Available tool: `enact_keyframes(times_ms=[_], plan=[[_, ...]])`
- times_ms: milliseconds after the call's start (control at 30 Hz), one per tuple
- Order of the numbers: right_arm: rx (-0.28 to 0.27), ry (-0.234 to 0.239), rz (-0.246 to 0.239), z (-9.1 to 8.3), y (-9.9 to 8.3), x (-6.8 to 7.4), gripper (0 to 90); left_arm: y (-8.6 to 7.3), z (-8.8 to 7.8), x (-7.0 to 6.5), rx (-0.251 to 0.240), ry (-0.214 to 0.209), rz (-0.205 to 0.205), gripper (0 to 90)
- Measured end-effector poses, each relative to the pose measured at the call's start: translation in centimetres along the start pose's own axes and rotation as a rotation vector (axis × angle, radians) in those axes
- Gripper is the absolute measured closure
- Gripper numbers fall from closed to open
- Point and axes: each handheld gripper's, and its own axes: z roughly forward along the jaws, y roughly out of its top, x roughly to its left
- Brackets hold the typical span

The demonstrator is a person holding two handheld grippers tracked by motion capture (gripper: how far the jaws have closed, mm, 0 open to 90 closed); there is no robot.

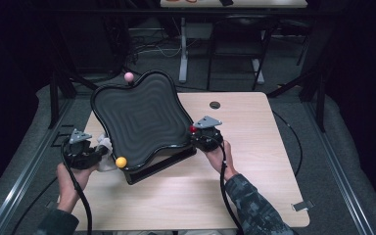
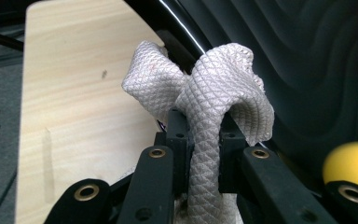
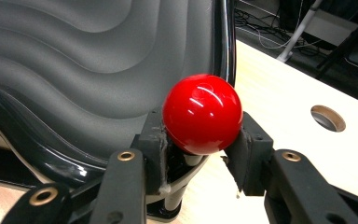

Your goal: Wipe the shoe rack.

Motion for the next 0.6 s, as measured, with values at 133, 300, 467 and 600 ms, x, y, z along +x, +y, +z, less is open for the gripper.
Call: enact_keyframes(times_ms=[133, 300, 467, 600], plan=[[0.000, -0.001, 0.001, 0.0, 0.0, 0.0, 61.3, -1.4, -0.1, -0.8, 0.015, -0.012, 0.000, 79.6], [-0.004, 0.004, 0.002, 0.0, 0.0, 0.0, 61.4, -2.8, -0.2, -1.5, 0.034, -0.032, -0.004, 79.4], [-0.001, -0.003, 0.002, 0.0, 0.0, 0.0, 61.4, -3.5, -0.3, -2.5, 0.054, -0.048, 0.011, 79.4], [0.006, 0.003, 0.002, 0.0, 0.0, 0.0, 61.5, -3.8, -0.4, -2.8, 0.063, -0.059, 0.021, 79.4]])
